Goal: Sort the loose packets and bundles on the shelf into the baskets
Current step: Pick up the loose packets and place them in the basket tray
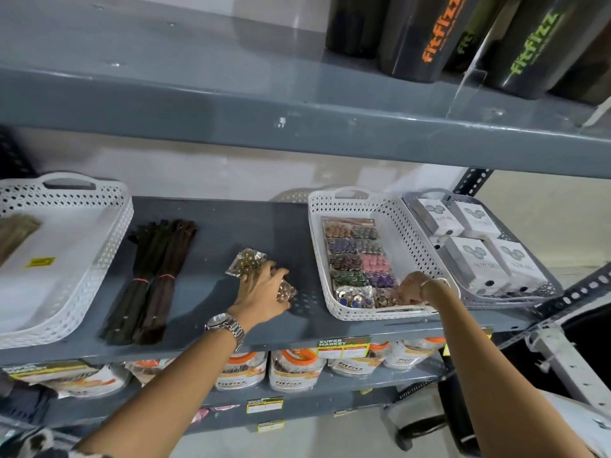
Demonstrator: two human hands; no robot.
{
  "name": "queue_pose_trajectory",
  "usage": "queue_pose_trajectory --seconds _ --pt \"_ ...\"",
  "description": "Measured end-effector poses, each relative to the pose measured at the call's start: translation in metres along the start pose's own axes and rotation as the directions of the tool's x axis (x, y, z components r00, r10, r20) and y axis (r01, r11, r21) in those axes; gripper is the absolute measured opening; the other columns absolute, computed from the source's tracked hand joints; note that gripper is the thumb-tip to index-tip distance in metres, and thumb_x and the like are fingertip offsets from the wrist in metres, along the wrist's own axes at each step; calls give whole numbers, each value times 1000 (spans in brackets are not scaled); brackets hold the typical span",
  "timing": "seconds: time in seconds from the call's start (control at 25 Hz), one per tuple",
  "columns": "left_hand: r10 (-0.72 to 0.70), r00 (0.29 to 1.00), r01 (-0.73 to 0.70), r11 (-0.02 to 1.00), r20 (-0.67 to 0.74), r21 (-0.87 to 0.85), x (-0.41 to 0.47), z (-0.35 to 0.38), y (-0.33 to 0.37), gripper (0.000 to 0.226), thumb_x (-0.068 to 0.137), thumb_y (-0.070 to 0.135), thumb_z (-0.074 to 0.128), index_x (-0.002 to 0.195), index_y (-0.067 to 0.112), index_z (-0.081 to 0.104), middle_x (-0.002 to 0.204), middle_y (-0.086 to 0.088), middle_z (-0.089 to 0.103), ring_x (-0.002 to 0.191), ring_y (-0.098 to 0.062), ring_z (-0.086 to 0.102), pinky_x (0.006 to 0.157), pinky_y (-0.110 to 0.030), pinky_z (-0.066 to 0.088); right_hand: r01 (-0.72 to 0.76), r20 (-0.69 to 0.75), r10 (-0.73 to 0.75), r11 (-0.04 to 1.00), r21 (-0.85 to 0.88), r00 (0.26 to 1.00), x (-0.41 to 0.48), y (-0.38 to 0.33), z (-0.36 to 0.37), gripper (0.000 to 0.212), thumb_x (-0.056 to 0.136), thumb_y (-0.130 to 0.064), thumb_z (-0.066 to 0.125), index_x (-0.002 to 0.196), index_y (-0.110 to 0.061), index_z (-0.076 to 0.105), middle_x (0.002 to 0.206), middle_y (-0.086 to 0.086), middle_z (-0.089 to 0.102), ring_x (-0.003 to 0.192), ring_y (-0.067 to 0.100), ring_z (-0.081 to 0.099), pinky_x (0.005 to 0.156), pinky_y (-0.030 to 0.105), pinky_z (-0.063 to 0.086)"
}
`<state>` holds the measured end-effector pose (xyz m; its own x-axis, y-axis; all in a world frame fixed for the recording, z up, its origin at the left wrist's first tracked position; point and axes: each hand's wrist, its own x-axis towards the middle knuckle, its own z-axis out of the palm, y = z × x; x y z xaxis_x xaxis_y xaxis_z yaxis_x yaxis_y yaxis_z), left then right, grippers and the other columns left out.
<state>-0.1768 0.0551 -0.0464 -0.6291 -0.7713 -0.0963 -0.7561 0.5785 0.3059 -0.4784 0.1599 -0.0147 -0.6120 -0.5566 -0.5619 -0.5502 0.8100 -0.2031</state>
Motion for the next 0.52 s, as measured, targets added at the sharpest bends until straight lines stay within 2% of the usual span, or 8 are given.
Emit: queue_pose_trajectory --seconds 0.04,0.08,0.12,0.2,0.28,0.36,0.44,0.52 --pt "-4 1000 3 1000 -16 -16 -1 -1 -2 79 78 40 70 145 19 34 152 -11 30 136 -30 39 115 -45 32 -6 -17 5 998 -68 1000 -7 -5 1 9 80 -5 64 72 -7 60 81 10 58 73 20 53 66 25 47" --pt "-9 999 7 999 -35 -35 -3 -3 -4 83 77 41 71 146 18 31 151 -12 31 136 -29 39 115 -43 33 -4 -49 -3 988 -157 999 -17 -14 0 4 81 -4 62 77 -2 62 79 9 57 73 20 53 60 22 46" --pt "-14 998 11 998 -62 -60 -5 -4 -4 87 76 42 71 147 17 28 150 -12 32 136 -28 38 114 -43 34 13 -110 -35 981 -195 993 -21 -24 -2 7 82 -3 59 86 2 62 81 9 56 74 20 52 58 21 47" --pt "-40 990 24 992 -133 -121 -9 -9 -3 91 75 42 71 149 16 24 149 -13 33 137 -29 37 112 -43 38 178 -268 -189 982 -65 945 -35 -55 -2 17 88 -5 52 98 4 61 81 8 58 69 18 53 57 22 48" --pt "-54 971 9 982 -232 -190 -10 -13 -1 93 73 41 73 148 13 24 145 -14 36 135 -30 39 108 -43 43 434 -372 -344 881 189 862 -58 -96 6 18 87 -7 54 101 -1 62 83 2 61 71 17 58 60 23 49" --pt "-60 951 -28 960 -303 -278 -10 -16 -1 96 70 37 77 147 9 27 138 -18 40 127 -34 47 102 -44 48 544 -308 -449 716 438 839 -84 -136 26 25 83 -13 64 107 -6 62 91 3 64 80 20 63 66 27 53" --pt "-101 928 -54 915 -358 -399 -9 -22 2 96 68 30 82 145 6 31 134 -19 40 115 -35 55 93 -44 54 542 -151 -541 700 464 828 -99 -163 47 40 79 -25 71 114 -9 59 104 8 67 88 23 64 74 35 57" --pt "-175 911 -42 862 -374 -506 -6 -29 6 87 71 14 80 144 6 33 134 -18 37 105 -33 61 89 -44 56 545 -125 -557 700 461 821 -101 -177 59 42 77 -17 72 116 -7 59 114 15 67 94 26 63 88 46 55"
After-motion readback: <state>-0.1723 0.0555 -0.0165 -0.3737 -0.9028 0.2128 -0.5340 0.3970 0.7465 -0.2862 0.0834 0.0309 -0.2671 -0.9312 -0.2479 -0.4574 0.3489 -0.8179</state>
